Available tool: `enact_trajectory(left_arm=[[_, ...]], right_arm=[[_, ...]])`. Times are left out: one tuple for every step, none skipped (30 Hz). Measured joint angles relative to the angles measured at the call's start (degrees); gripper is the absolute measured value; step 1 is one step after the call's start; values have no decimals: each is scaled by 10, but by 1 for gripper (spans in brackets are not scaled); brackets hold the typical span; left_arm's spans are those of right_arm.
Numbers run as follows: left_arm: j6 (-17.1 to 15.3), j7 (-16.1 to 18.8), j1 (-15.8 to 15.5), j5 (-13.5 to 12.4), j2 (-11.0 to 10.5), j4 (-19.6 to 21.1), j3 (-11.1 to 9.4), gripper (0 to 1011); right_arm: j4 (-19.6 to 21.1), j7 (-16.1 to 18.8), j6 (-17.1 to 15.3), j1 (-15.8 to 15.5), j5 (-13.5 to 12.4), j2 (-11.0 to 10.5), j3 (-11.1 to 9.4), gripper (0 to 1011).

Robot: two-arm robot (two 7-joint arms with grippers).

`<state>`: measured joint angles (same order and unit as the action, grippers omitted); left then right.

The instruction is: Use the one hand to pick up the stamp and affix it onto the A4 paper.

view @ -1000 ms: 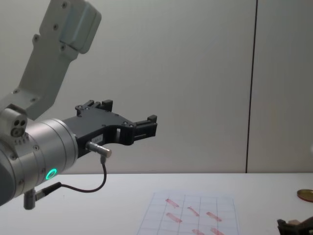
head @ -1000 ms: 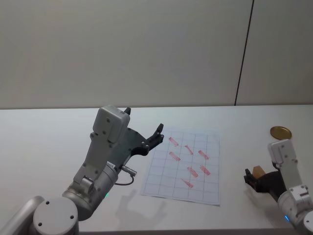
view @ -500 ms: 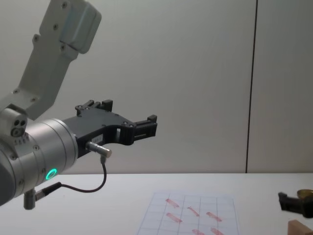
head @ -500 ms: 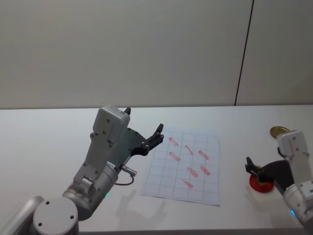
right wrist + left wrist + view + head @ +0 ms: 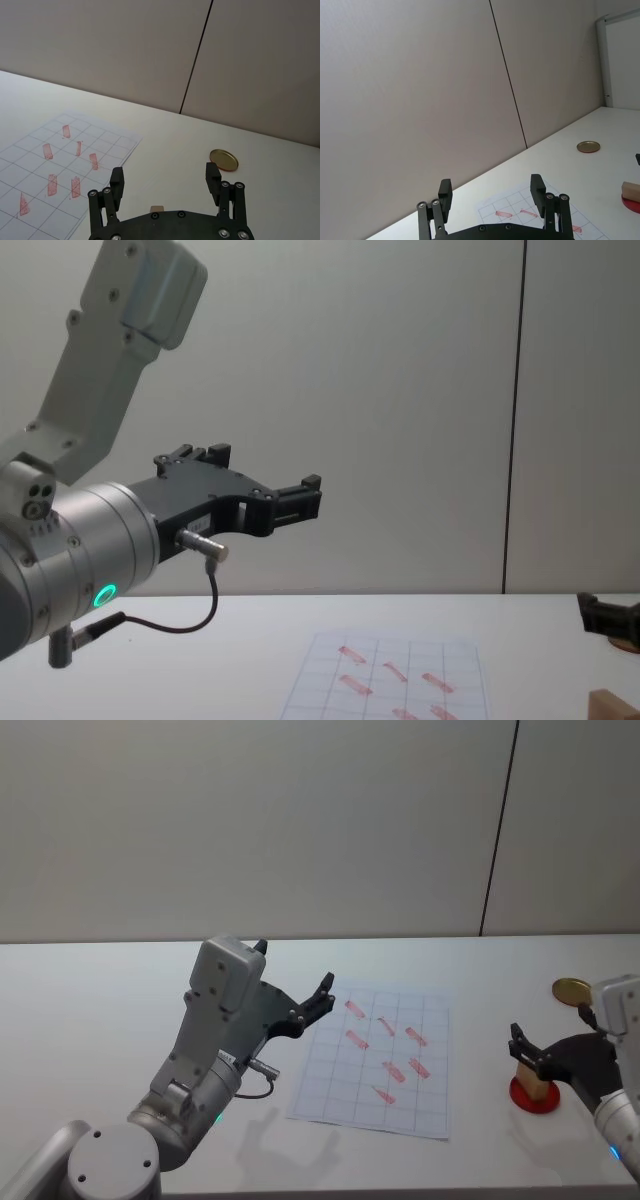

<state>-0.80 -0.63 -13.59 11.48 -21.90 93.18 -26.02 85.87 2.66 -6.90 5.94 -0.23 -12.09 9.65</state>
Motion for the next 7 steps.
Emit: enact_trajectory(left_arm=[[0, 0, 0, 0, 0, 0, 0, 993], [0, 0, 0, 0, 0, 0, 0, 993], [0, 0, 0, 0, 0, 0, 0, 993], [0, 0, 0, 0, 0, 0, 0, 993], [0, 0, 0, 0, 0, 0, 0, 993], [0, 0, 0, 0, 0, 0, 0, 993], [0, 0, 0, 0, 0, 0, 0, 993]], right_arm=[[2, 0, 0, -1, 0, 0, 0, 1001], [4, 0, 0, -2, -1, -1, 0, 1001], [8, 0, 0, -4, -2, -1, -1, 1001], [9, 0, 1, -5, -2, -2, -1, 1001], [11, 0, 1, -5, -2, -2, -1, 1001], [14, 0, 1, -7, -3, -2, -1, 1001], [15, 0, 1, -7, -4, -3, -1, 1001]])
